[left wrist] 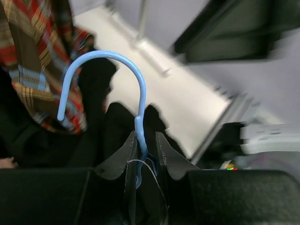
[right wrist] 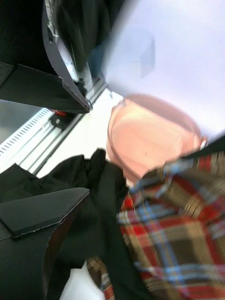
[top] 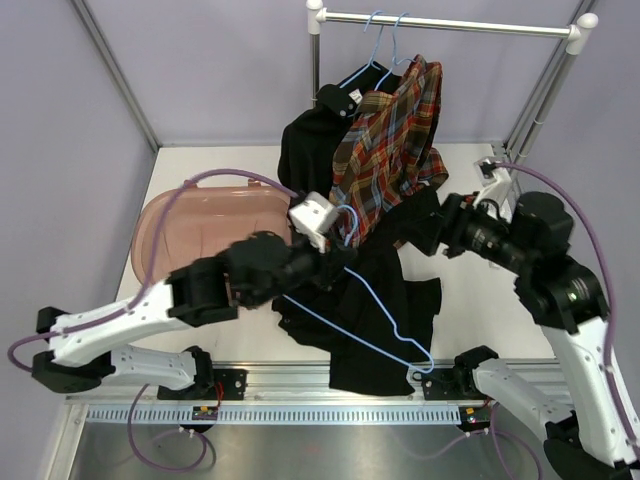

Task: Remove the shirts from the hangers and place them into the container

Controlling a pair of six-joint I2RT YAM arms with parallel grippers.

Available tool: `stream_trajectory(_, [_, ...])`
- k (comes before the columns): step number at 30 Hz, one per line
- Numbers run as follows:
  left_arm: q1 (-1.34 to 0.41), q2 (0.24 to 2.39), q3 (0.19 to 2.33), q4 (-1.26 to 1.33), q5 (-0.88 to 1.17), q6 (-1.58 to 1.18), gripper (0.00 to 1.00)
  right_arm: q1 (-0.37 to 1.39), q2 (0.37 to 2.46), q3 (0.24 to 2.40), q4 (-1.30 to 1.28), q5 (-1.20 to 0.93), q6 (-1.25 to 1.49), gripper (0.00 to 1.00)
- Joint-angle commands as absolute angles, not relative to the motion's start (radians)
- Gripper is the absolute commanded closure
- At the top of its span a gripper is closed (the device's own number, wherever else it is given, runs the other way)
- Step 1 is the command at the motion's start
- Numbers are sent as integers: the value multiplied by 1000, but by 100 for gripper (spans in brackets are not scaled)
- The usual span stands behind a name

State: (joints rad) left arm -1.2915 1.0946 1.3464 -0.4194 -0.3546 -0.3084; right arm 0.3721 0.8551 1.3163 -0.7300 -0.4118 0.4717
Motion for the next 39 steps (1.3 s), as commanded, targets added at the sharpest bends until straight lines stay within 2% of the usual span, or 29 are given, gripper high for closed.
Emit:
stream_trajectory(1, [-1344,1167,1413,-434,-650,-184,100,377,813,1411,-897,-508,427,27])
stream_trajectory(5, [-1350,1239,1483,-459,-721,-143,100,379,793,1447,-1017,-594,390,28])
stream_trajectory(13, [-1353,1290,1600,-465,-701,-91,100,379,669,1296,-1092,-606,318,30])
stream_trajectory(22, [-1353,1359,1700,-480,-666,-71,100,379,638,1301,-1137,-629,269,41])
stream_trajectory(30, [-1351,1379,1721,-479,-647,-54,100,377,615,1301,-1135,-679,256,43])
stream_trajectory(33, [-1351,1381,1727,-471,-632,-52,100,377,615,1296,-1135,-692,253,50])
stream_trajectory(39, [-1350,1373,1729,-454,-574,-58,100,379,614,1279,-1126,-715,249,54])
